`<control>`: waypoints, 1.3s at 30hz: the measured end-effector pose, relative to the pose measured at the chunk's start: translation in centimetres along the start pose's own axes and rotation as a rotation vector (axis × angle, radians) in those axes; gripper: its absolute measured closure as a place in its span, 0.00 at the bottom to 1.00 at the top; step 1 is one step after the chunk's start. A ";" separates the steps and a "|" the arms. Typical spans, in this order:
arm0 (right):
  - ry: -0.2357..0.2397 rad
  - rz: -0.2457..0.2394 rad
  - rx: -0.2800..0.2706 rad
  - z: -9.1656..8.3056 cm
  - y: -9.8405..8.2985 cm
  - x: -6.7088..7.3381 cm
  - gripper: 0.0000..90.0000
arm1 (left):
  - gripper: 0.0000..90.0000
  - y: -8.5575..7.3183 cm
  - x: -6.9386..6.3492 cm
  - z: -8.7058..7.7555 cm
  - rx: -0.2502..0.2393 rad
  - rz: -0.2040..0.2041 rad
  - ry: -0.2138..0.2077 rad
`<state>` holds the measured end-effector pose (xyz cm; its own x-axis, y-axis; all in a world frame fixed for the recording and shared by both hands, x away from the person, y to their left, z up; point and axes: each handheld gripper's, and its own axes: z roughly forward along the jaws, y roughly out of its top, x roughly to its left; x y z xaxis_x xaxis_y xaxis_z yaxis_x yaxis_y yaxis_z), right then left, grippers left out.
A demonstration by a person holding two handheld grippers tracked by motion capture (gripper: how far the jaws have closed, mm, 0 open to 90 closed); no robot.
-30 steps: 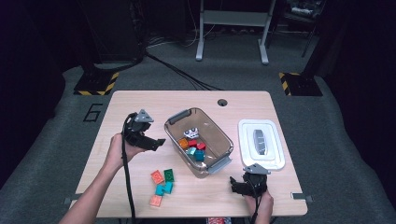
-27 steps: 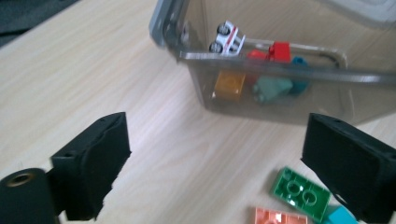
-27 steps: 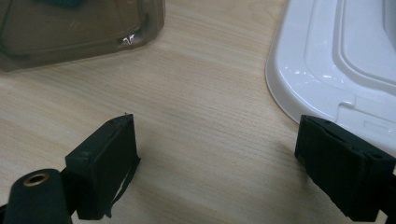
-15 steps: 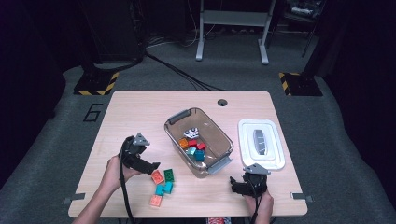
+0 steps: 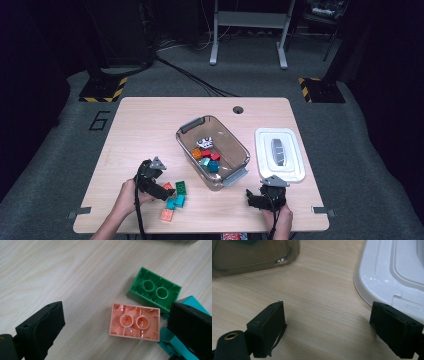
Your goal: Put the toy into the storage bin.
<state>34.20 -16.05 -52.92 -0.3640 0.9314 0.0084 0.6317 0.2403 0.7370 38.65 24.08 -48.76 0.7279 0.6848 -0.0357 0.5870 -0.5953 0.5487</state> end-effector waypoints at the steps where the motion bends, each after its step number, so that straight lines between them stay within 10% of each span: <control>1: 0.000 -0.001 0.000 0.0 0.0 0.0 0.13 | 0.02 -0.1 0.1 0.2 0.004 -0.005 -0.009; 7: 0.001 -0.012 -0.005 0.0 0.0 -0.1 0.13 | 0.05 -0.5 0.0 0.8 0.013 -0.002 -0.020; 19: -0.002 -0.002 0.000 0.0 0.0 0.0 0.13 | 0.46 -0.7 0.1 0.9 0.001 0.019 -0.037; 39: 0.001 -0.012 -0.004 0.0 0.0 -0.1 0.13 | 0.48 0.5 2.6 -1.7 -0.073 -0.017 -0.029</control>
<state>34.26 -16.11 -52.94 -0.3723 0.9281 0.0005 0.6244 0.2501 0.7400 40.23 26.30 -47.15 0.7285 0.6815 -0.0696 0.5730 -0.5506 0.6070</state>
